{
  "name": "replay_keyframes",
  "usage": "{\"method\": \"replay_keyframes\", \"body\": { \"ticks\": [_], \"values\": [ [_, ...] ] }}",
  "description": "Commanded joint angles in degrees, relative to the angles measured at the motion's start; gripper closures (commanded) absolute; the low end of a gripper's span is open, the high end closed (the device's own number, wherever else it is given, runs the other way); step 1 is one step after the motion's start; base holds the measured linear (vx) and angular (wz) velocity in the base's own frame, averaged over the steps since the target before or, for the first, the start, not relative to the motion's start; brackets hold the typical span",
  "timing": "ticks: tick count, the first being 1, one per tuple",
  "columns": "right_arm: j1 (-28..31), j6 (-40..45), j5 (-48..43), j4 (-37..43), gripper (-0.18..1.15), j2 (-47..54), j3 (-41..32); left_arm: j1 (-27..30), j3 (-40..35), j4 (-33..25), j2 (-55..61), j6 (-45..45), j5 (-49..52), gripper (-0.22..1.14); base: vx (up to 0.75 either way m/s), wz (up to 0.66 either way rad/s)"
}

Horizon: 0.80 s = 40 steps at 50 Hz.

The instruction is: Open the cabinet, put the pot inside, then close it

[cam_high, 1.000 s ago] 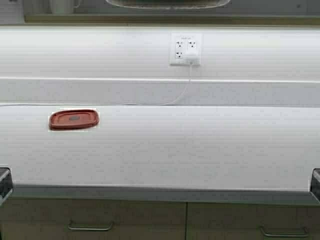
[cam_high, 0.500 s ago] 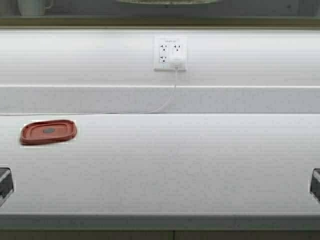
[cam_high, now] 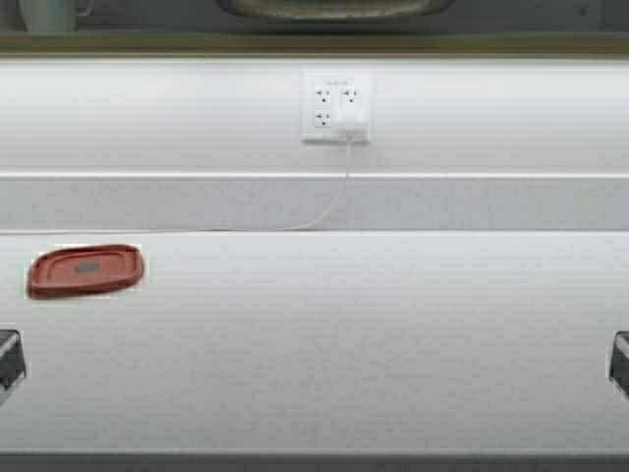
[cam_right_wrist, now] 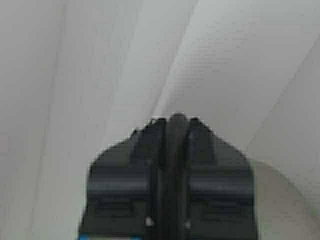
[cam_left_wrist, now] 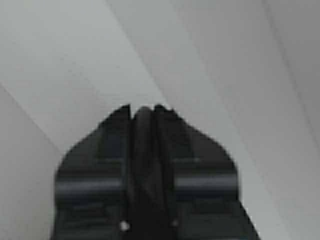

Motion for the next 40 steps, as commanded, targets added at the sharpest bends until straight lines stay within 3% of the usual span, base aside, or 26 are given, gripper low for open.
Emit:
{"method": "replay_keyframes", "body": {
  "ticks": [1,11,40],
  "values": [
    [3.6,1.1,-0.2,-0.6,0.9,2.8,-8.4,-5.3,-7.3,0.7,1.5,-0.4,2.9,0.89,0.04,-0.01],
    [3.6,1.1,-0.1,-0.5,0.9,5.7,-10.6,-5.0,-9.8,0.6,4.1,-0.7,3.7,0.89,0.03,0.02],
    [2.5,1.4,-1.5,-0.4,0.9,8.3,-8.3,-4.2,-9.1,0.1,8.3,-3.4,3.6,0.89,0.02,0.01]
  ]
}}
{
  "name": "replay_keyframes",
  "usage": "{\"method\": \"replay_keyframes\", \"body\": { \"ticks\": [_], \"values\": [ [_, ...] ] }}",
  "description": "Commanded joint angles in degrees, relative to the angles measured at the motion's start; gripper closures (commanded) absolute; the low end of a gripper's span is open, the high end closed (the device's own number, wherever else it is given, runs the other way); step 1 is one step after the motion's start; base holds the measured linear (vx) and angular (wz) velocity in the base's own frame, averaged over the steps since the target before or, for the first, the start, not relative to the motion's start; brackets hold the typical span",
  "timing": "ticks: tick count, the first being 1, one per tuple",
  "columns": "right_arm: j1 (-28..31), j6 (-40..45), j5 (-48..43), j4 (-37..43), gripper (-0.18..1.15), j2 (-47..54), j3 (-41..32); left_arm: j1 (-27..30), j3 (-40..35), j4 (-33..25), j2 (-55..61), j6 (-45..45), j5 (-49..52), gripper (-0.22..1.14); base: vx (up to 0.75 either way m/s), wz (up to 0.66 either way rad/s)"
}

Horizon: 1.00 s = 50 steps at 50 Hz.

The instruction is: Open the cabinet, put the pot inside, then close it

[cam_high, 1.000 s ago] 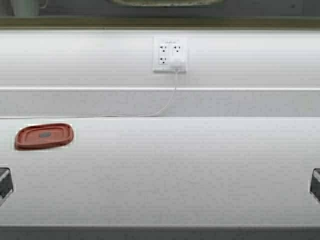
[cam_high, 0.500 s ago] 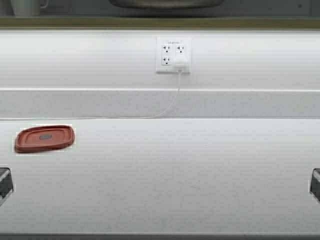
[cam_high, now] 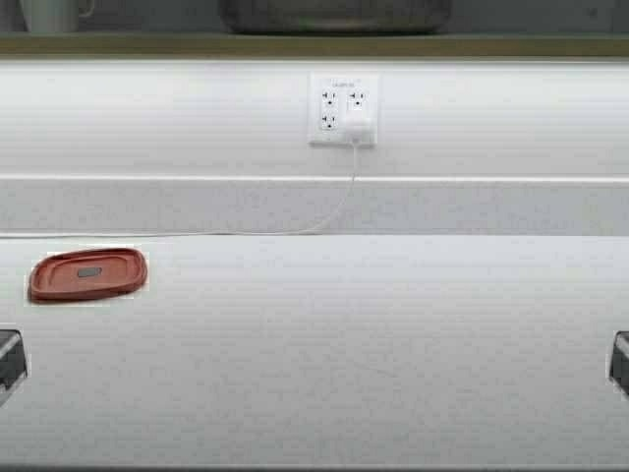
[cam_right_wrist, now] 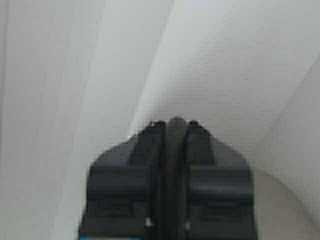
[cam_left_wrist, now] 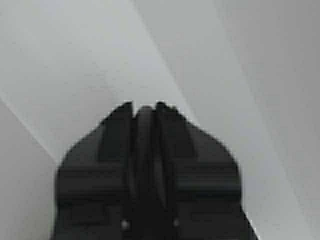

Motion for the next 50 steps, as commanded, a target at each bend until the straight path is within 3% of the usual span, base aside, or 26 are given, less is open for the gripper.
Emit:
{"method": "replay_keyframes", "body": {
  "ticks": [1,9,14,18,23,26,30,50],
  "values": [
    [4.1,1.5,-1.8,-0.4,0.9,-0.4,-1.1,-5.0,-1.3,0.5,-0.4,-2.5,2.3,0.89,0.02,0.01],
    [4.1,2.3,-3.1,1.0,0.89,0.5,0.8,-4.9,-1.0,0.4,0.4,-6.5,1.8,0.89,0.01,0.0],
    [3.9,2.7,-3.5,3.1,0.79,0.7,1.6,-4.9,-0.4,0.4,0.4,-9.4,-1.7,0.82,0.01,0.0],
    [3.5,2.7,-4.4,3.6,0.5,0.5,1.8,-4.9,0.4,0.9,0.2,-10.5,-6.3,0.64,0.0,0.0],
    [3.3,2.7,-6.6,3.6,0.09,-0.1,2.5,-4.9,1.8,1.6,-0.6,-11.0,-11.1,0.25,0.0,0.0],
    [3.2,2.9,-7.8,3.8,-0.09,-0.2,2.7,-4.9,2.2,1.7,-1.1,-11.3,-13.0,0.03,0.0,0.01],
    [2.8,2.9,-8.4,3.9,-0.08,-0.3,2.7,-4.9,2.4,1.8,-1.3,-12.0,-15.1,-0.15,0.01,0.01],
    [1.1,2.6,-8.5,4.0,-0.07,-1.8,5.0,-4.9,3.7,1.7,-2.7,-12.7,-17.1,-0.11,0.0,0.0]
  ]
}}
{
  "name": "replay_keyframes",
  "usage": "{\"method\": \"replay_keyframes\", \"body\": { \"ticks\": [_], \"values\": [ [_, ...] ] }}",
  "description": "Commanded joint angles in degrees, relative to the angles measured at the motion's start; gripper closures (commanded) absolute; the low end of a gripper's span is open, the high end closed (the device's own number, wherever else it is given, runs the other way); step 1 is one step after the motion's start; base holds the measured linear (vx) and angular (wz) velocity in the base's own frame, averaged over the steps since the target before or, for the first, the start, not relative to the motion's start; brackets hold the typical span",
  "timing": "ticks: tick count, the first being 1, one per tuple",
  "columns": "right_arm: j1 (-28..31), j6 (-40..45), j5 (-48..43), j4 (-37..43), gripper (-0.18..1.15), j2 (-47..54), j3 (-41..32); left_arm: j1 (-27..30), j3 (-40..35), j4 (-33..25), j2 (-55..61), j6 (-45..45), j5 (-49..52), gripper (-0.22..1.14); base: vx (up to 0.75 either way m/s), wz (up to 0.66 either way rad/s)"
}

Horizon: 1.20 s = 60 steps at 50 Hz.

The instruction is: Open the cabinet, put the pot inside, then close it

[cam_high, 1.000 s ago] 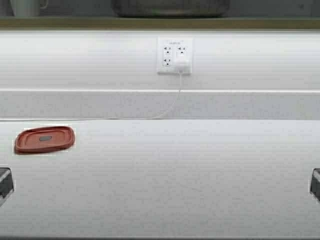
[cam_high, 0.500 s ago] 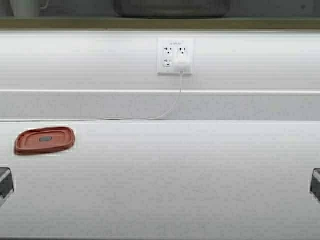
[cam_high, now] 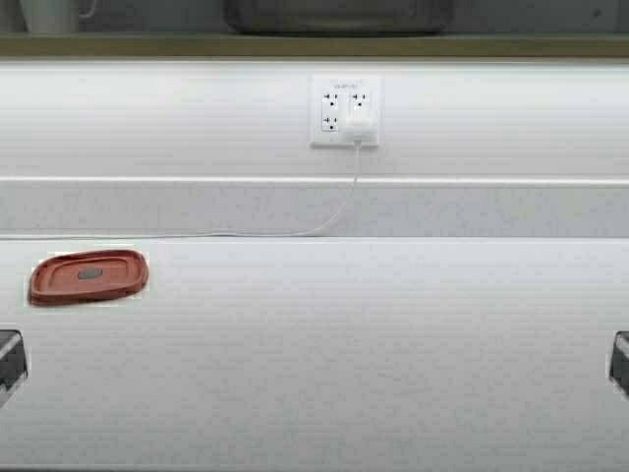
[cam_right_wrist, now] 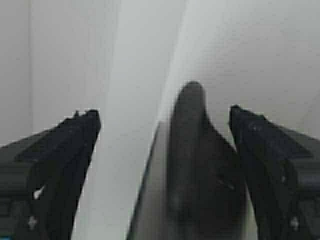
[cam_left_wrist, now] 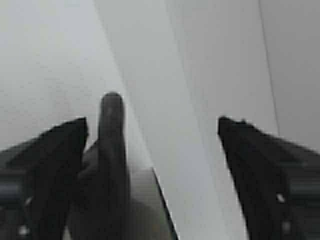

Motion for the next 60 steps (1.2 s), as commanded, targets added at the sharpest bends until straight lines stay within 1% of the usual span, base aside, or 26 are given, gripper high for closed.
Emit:
{"method": "replay_keyframes", "body": {
  "ticks": [1,13,36,51,60],
  "values": [
    [0.4,-0.1,-0.3,-0.2,-0.07,-2.5,1.4,-3.4,0.8,0.6,-3.4,-0.7,-0.7,-0.11,0.0,0.0],
    [0.0,-1.0,-3.3,-0.4,-0.07,-6.4,7.4,-3.1,7.2,0.6,-7.4,-0.5,-3.8,-0.11,0.0,0.01],
    [-0.9,-1.1,-6.0,-0.2,-0.07,-7.6,11.8,-1.9,13.9,-0.6,-9.4,-1.7,-6.8,-0.11,0.0,0.0],
    [-0.9,-1.1,-7.4,-0.4,-0.07,-12.1,16.3,-1.9,21.4,-0.4,-14.4,-4.3,-10.3,-0.11,0.0,0.0],
    [-0.9,-1.1,-8.4,-0.5,-0.07,-15.1,18.9,-1.9,24.5,0.6,-17.6,-4.5,-11.2,-0.11,-0.01,-0.01]
  ]
}}
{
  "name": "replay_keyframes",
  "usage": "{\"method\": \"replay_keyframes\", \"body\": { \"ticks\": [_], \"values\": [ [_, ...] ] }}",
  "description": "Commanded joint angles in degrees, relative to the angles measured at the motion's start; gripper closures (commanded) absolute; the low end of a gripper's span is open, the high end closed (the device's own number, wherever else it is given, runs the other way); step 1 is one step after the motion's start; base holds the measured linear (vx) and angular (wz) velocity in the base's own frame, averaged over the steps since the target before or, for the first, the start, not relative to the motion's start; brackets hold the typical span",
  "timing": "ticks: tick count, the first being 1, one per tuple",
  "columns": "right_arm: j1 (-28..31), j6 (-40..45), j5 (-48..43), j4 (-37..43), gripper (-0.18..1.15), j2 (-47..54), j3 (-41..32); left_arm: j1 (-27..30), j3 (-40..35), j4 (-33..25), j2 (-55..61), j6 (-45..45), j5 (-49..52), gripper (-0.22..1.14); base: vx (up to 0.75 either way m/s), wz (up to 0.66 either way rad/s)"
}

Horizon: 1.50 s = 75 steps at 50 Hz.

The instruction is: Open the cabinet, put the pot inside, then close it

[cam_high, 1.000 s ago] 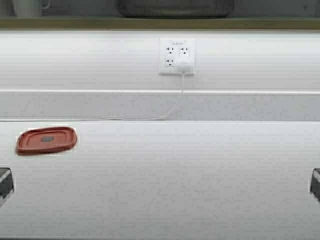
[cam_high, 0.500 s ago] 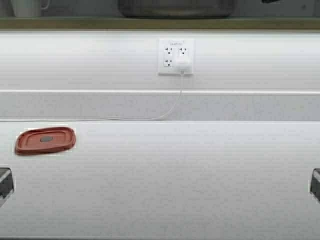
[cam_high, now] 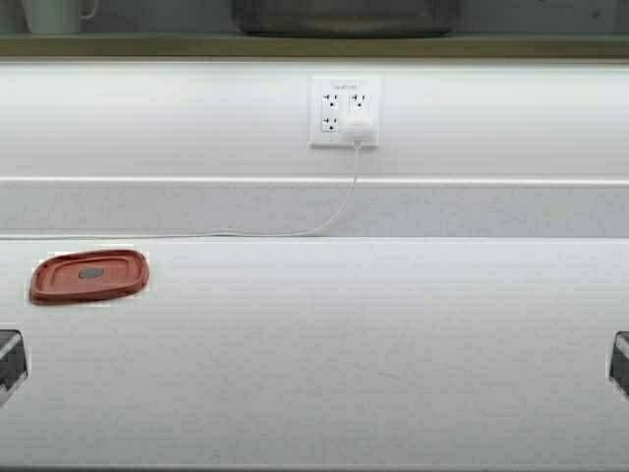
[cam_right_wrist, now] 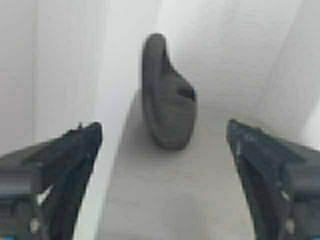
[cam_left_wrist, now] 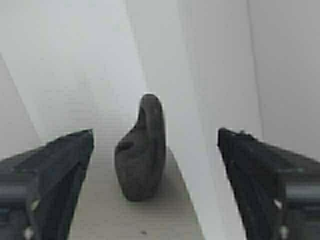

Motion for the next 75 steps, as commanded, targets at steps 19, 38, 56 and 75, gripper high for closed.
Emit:
{"method": "replay_keyframes", "body": {
  "ticks": [19,38,56,75],
  "values": [
    [1.5,-0.6,-0.5,-15.8,0.7,-8.7,5.9,-0.2,11.3,6.2,-10.9,6.2,-1.2,0.76,-0.06,-0.03],
    [7.1,-24.7,20.7,-34.5,0.88,-13.8,7.5,-0.2,17.0,6.1,-23.1,52.5,19.8,0.87,-0.18,-0.07],
    [6.2,-38.8,34.6,-32.9,0.89,-22.5,7.1,0.4,17.1,-1.5,-28.2,67.4,33.7,0.86,-0.19,-0.01],
    [1.6,-39.1,35.2,-32.8,0.89,-26.6,10.4,1.6,16.0,-1.4,-27.8,67.6,34.8,0.86,-0.21,0.01]
  ]
}}
